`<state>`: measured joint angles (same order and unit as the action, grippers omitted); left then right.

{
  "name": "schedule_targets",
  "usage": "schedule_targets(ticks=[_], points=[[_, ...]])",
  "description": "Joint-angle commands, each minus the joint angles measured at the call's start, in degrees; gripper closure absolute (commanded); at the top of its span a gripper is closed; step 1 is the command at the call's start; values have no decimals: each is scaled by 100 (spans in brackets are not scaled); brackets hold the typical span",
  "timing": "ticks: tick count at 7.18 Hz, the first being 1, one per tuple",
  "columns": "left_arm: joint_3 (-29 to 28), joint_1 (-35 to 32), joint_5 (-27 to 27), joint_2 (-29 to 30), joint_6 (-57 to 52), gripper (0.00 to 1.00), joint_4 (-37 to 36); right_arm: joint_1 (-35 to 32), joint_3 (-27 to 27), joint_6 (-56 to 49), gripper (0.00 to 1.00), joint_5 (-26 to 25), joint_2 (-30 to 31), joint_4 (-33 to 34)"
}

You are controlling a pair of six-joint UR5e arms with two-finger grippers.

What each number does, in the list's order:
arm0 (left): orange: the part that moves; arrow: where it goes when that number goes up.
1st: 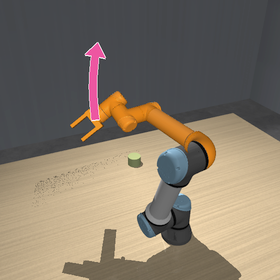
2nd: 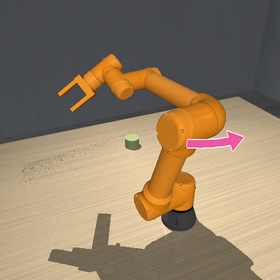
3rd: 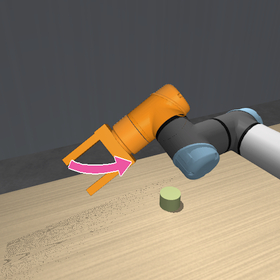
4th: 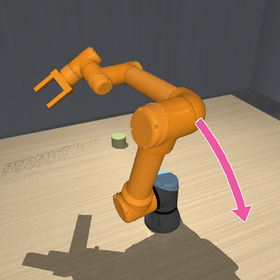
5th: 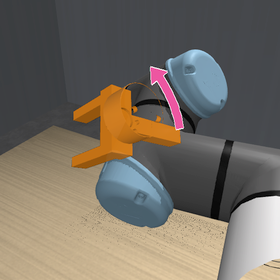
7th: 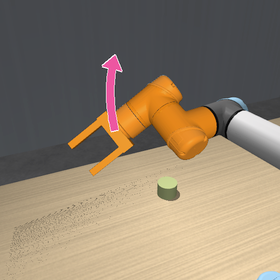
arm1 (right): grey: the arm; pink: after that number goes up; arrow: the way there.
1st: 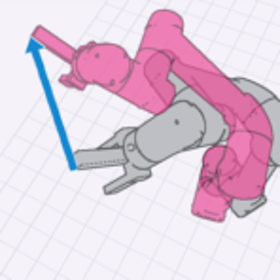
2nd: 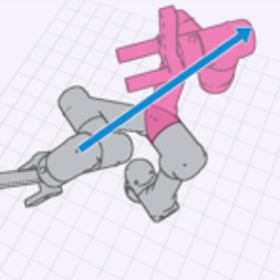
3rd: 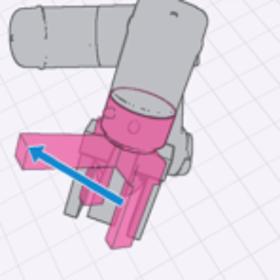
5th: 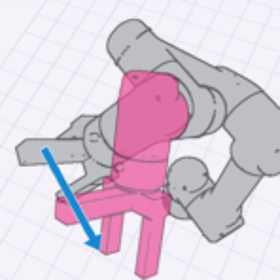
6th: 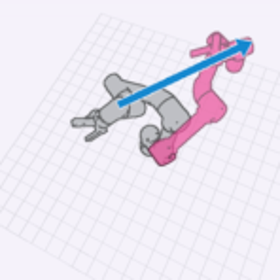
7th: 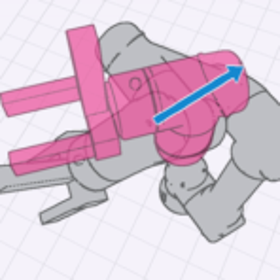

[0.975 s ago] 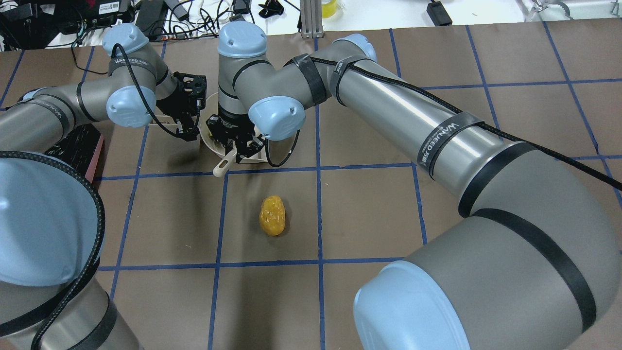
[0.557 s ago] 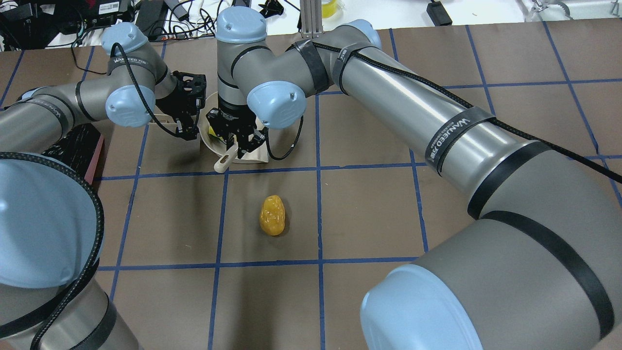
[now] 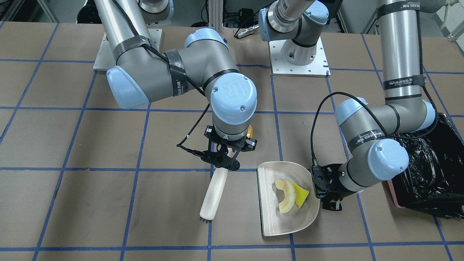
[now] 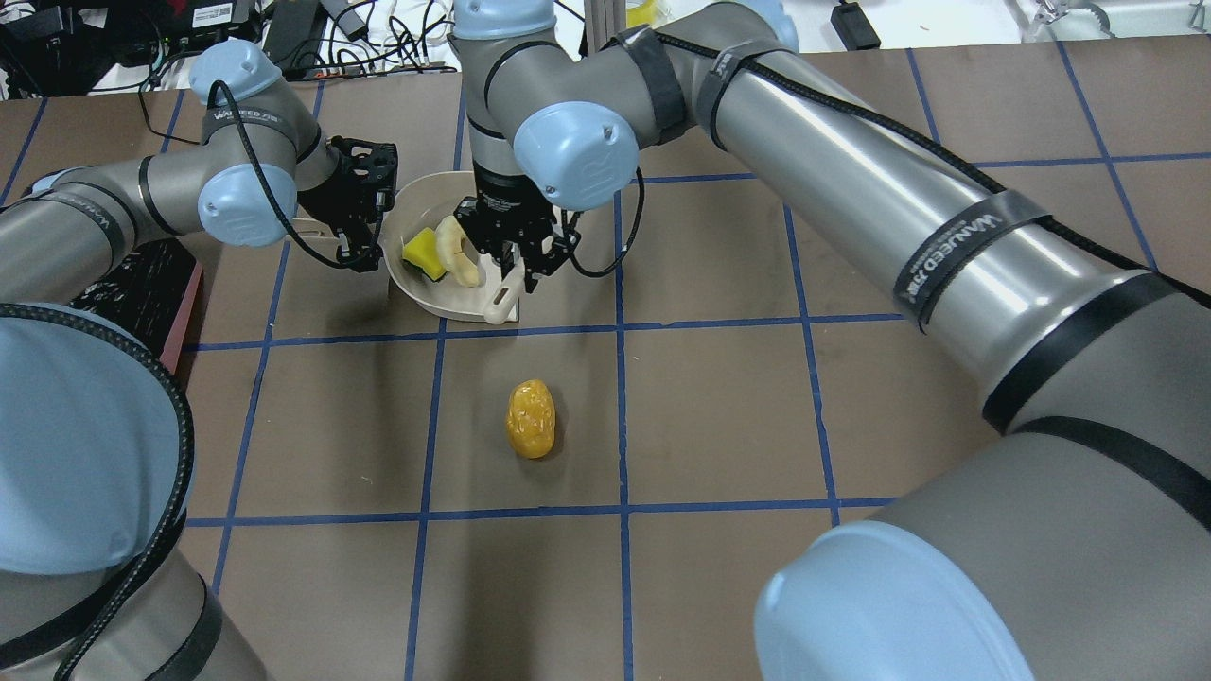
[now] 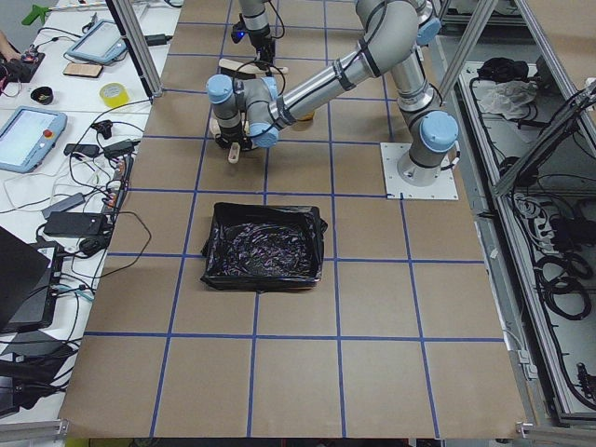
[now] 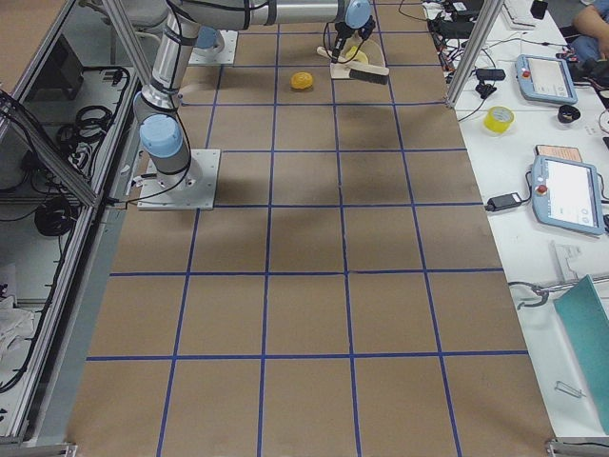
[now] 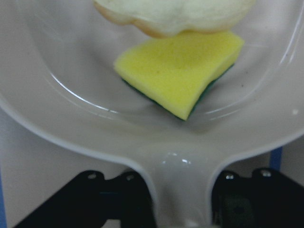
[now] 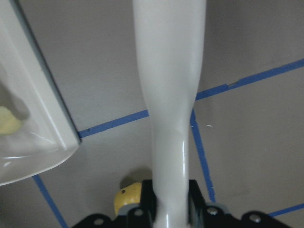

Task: Sweep and dump trash into bin

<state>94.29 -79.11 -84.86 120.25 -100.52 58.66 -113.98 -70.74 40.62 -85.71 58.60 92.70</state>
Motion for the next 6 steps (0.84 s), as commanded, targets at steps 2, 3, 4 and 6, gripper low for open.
schedule_targets(ticks=[2, 3, 4, 6], points=[[1307, 387, -83, -851, -617, 100, -144, -27, -1822, -423, 100, -192, 1027, 482], [1747, 388, -83, -1202, -626, 100, -205, -89, -2447, -414, 100, -183, 1248, 982], [2143, 396, -161, -1484, -626, 100, -353, -246, -2853, -406, 100, -192, 1346, 1274], [2768, 397, -188, -1767, -591, 100, -879, -702, -3199, -257, 100, -174, 1330, 1714]])
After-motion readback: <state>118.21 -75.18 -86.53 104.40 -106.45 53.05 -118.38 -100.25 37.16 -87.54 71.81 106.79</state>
